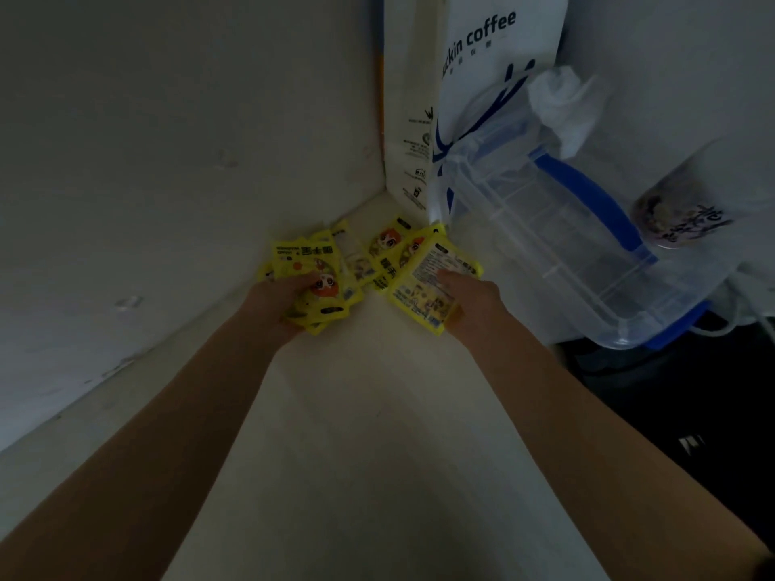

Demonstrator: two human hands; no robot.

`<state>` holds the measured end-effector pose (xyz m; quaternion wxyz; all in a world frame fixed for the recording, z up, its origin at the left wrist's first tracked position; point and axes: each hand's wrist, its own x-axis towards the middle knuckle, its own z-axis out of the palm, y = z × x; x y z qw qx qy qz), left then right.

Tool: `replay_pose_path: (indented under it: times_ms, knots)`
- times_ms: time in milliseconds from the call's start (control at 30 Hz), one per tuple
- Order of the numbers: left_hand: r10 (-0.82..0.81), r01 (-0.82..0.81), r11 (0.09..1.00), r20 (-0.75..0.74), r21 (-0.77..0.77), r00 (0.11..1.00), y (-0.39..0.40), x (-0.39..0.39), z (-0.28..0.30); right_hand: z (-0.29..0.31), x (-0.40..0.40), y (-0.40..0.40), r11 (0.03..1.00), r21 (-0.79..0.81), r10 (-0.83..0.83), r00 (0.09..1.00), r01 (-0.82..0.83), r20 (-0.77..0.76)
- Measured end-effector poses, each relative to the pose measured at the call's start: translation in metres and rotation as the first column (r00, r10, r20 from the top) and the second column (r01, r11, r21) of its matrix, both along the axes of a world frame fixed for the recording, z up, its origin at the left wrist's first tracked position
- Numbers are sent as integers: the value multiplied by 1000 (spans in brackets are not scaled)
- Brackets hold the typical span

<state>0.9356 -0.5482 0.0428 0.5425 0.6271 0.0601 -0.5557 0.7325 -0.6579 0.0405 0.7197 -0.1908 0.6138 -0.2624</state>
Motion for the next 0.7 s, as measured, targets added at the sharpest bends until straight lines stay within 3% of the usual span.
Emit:
replay_pose_path:
  times_ms: [233, 533, 700]
  knots:
    - [-39, 38, 999, 157, 11, 987, 18, 8, -5, 0, 7, -2, 996, -26, 85, 996, -86, -27]
    - [-52, 55, 998, 193, -10, 980, 24, 6, -5, -1, 0, -2, 999, 14, 43, 997, -44, 60]
    - [-88, 95, 995, 210, -25, 974, 27, 7, -5, 3, -8, -3, 993, 12, 115, 992, -116, 56]
